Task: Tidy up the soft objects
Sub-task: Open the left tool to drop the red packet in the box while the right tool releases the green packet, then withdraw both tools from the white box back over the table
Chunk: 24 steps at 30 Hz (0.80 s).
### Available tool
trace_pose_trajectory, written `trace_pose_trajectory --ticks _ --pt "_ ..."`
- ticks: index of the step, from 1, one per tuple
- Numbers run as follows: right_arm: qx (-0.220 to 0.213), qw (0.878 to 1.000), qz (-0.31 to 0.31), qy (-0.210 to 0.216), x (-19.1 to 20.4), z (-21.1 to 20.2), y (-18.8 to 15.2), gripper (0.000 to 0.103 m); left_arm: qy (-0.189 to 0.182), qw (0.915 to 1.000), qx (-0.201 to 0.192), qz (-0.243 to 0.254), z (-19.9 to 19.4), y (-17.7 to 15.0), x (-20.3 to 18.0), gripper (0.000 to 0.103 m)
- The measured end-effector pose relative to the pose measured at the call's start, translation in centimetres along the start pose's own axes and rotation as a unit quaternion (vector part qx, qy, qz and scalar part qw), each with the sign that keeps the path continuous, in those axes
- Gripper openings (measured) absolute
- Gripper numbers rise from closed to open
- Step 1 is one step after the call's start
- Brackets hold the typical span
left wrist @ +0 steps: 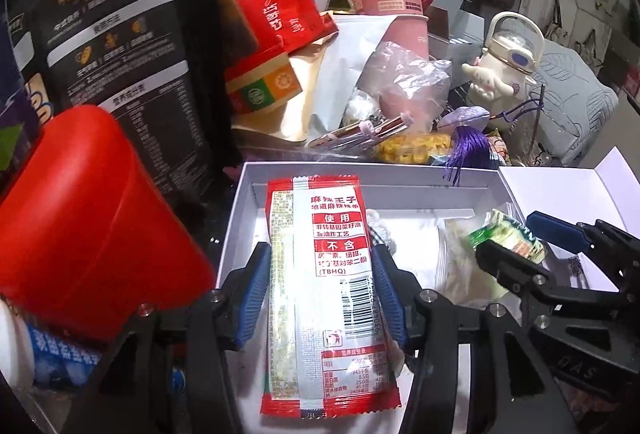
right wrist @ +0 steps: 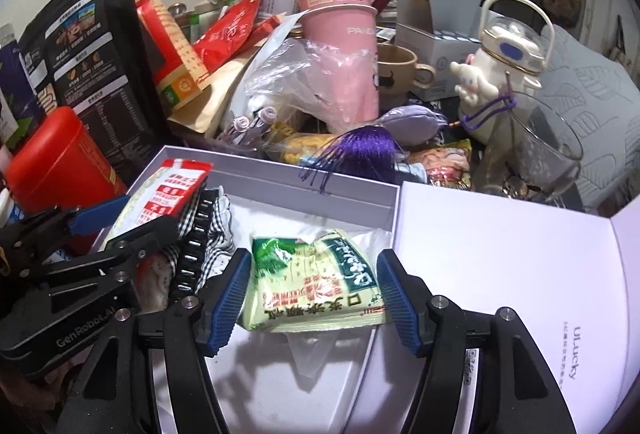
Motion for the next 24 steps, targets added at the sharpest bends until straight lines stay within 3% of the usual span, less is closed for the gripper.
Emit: trace_pose_trajectory --ticks 4,15,24 --pt "-0.001 1.0 0.01 -0.002 -0.4 -0.5 -0.1 0.07 0.007 1.0 0.005 0.0 -0.3 -0.1 0.4 0.051" --pt "-0.032 0.999 0.015 -0.011 0.1 -5.0 0.0 0.071 0.005 0.9995 -0.03 0.006 -4.7 0.4 0.5 0.052" --pt "-0.083 0.996 0.0 -0.037 1.7 -11.9 -0.6 0.071 0.006 0.9962 -0.086 0.01 -11.0 0.2 0.0 0.052"
Point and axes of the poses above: each gripper's, at about its wrist camera, not at the fingertips, and z roughly the way its jaws point, x to its left, y to its top, the point moved 6 cm from there along z, roughly the way its jaws point, and after that the axes turned 10 degrees about x, right-handed, at the moved point
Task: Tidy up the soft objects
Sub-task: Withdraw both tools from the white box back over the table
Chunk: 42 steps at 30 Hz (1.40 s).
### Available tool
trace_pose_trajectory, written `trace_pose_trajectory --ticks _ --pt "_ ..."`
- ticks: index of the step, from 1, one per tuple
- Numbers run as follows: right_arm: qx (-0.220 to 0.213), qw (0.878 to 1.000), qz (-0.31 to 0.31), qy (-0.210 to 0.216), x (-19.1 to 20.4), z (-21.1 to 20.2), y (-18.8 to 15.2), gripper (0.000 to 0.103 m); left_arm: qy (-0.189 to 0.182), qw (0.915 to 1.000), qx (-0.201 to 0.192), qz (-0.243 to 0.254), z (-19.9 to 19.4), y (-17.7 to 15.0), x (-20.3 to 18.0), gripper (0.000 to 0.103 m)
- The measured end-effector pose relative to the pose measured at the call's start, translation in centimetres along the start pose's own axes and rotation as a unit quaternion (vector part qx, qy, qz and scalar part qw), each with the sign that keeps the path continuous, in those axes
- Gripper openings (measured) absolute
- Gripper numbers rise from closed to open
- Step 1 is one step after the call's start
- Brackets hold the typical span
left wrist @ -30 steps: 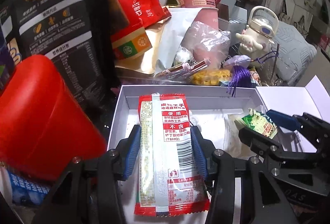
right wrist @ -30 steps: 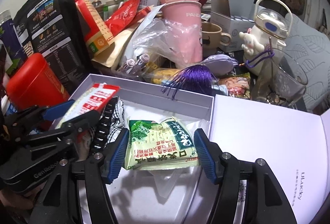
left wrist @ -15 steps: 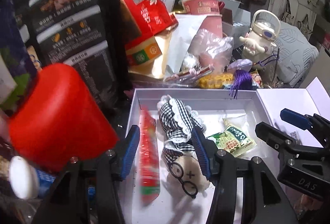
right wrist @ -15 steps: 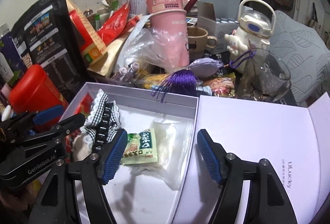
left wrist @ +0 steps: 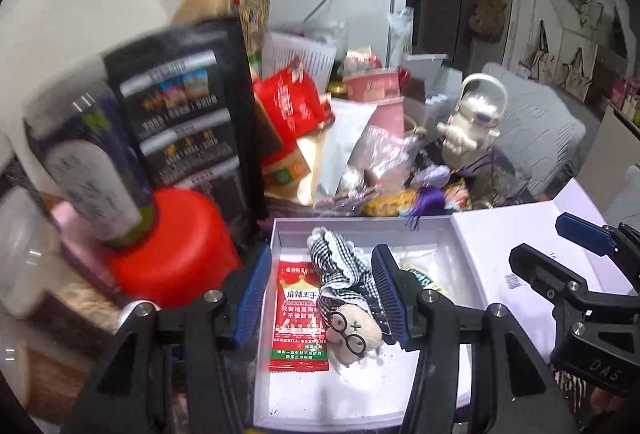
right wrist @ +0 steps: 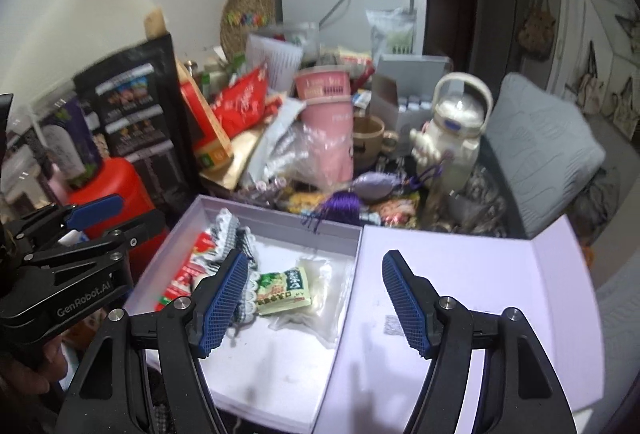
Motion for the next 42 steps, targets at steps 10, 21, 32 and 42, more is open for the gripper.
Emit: trace_pose_trajectory --ticks 10,21,32,42 --pt "-0.062 0.998 -0.002 -0.01 1.0 -7.7 -0.6 0.071 -0.002 0.9983 -0.058 0.007 -7.9 -0.6 -0.3 0.052" --pt "-0.116 0.993 -0.015 -0.017 2.6 -15.2 -3.9 0.075 -0.027 0.9956 -0.087 0.022 -15.1 -4.3 -0.5 0.052" --pt "-0.15 0.988 -0.035 -0.004 5.1 -20.5 -7.8 0.083 -0.013 0.9926 -0.12 0.015 -19.9 -8.8 0.2 0.084" --pt "-0.157 0.987 -0.045 -0.001 6.6 -23.0 -11.9 0.087 -0.01 0.9884 -0.146 0.041 -23.3 -12.2 0.0 0.098"
Point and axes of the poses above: each gripper's, at about its wrist camera, not at the fingertips, and z roughly the way its jaws point, x to its left, y to its top, the point moved 6 cm from there along z, roughly the way its jaws point, and after that the axes turned 10 degrees about x, right-handed, at the moved point
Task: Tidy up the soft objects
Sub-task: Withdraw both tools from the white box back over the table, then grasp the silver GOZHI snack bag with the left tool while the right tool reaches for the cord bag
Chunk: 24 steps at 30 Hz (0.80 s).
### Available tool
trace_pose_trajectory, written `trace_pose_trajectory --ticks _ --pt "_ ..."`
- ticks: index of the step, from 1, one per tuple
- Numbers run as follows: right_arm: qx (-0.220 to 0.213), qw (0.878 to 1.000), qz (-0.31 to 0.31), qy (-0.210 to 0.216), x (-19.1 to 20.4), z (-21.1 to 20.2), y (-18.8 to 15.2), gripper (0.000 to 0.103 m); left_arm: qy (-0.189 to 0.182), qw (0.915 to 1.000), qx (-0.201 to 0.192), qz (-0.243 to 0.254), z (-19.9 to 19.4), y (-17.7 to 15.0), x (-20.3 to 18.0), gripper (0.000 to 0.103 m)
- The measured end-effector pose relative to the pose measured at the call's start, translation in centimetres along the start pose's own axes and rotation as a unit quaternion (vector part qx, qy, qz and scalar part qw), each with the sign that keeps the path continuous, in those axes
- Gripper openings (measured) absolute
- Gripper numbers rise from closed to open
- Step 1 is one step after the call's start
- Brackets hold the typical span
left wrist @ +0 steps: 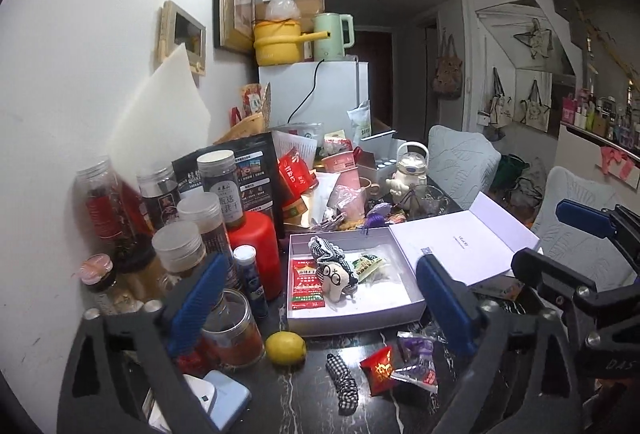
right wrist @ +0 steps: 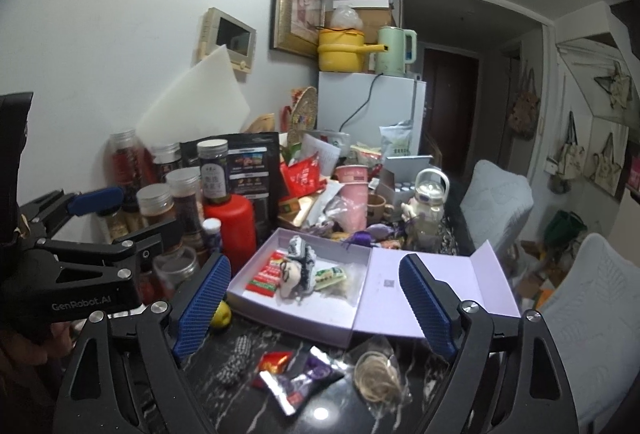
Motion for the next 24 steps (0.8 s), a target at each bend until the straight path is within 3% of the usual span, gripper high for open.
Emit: trace_pose_trajectory --ticks 24 --pt "0.039 0.999 0.016 0.006 2.7 -0.3 -9.6 0.087 -0.04 0.9968 0.069 0.003 0.4 -9.6 -1.1 0.098"
Point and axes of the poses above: each gripper's, at about its wrist camera, not at the fingertips, and z roughly the way its jaws point, x to its left, y to its top, the point moved 6 cm from there along z, roughly the way its jaws point, and after that the axes turned 10 degrees about x, right-handed, at the moved point
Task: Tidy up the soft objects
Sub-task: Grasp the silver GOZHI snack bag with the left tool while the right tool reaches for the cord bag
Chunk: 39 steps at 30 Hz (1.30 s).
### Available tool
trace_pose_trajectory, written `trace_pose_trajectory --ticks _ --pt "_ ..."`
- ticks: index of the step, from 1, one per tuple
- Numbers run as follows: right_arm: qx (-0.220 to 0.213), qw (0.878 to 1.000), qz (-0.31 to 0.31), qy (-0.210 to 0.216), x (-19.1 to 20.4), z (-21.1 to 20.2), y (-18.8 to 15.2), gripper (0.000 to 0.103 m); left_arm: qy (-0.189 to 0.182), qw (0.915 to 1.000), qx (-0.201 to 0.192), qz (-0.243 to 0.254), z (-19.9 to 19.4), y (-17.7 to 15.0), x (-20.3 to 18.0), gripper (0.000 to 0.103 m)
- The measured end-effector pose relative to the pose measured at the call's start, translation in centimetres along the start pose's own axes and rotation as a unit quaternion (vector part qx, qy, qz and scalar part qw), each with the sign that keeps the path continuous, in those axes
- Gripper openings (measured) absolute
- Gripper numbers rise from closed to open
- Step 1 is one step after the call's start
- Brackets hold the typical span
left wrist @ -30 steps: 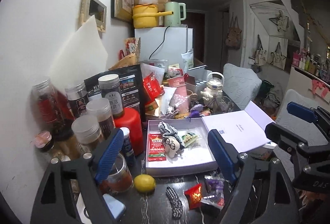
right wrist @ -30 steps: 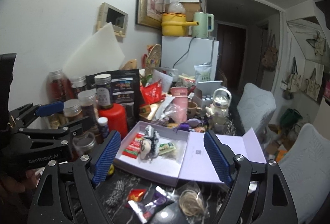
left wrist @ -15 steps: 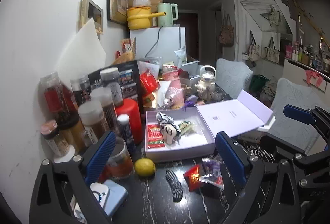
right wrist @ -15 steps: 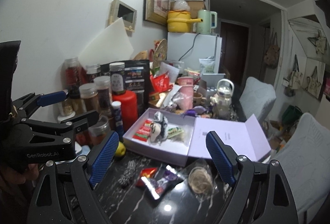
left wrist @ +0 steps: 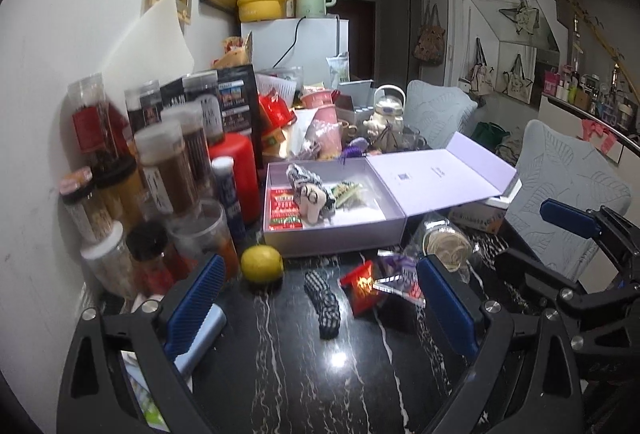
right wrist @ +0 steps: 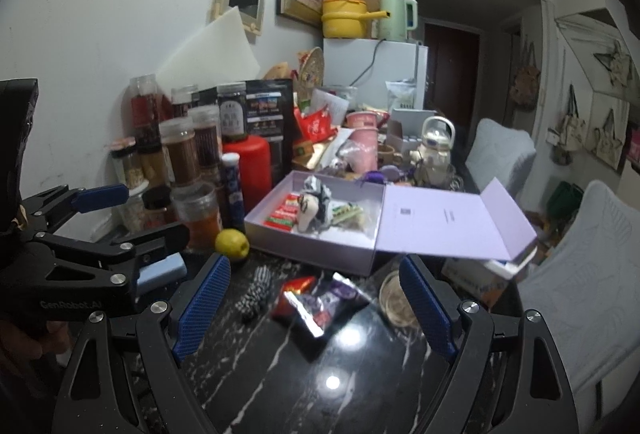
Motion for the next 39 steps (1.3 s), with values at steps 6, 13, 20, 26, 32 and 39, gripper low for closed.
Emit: trace_pose_trajectory --ticks 6,13,20,26,32,39 --pt "0.016 0.999 0.03 -0.005 -0.9 0.9 -2.2 0.087 -0.015 0.9994 0.027 -0.012 1.8 -2.3 0.2 0.098" --pt "0.05 0.997 0.054 -0.011 -1.7 2.9 -4.8 0.087 -0.008 0.9978 0.066 -0.01 4.8 -4.6 0.6 0.098" --pt "0.095 0.993 0.072 0.004 -1.8 6.2 -7.4 0.087 -0.023 0.9935 0.111 -0.014 7.7 -6.9 1.4 0.098" --pt "0.123 0.988 0.088 0.012 -1.8 8.7 -8.8 0.087 -0.035 0.9901 0.134 -0.019 9.8 -7.9 1.5 0.098" --pt "0.138 0.987 0.086 0.001 -2.6 9.9 -9.6 0.087 -0.047 0.9891 0.139 -0.013 10.9 -7.6 0.6 0.098" --pt "0.135 0.986 0.1 -0.008 -4.8 10.2 -9.5 0.087 -0.076 0.9878 0.136 0.001 11.8 -5.7 -1.8 0.098"
Point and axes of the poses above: each gripper's, at about its wrist camera, not at the fingertips, and z roughly the way its jaws point, x to its left, y to its top, the point moved 6 cm from there along z, roughly the way its jaws point, and after that the axes turned 10 degrees about x, right-handed, at the moved point
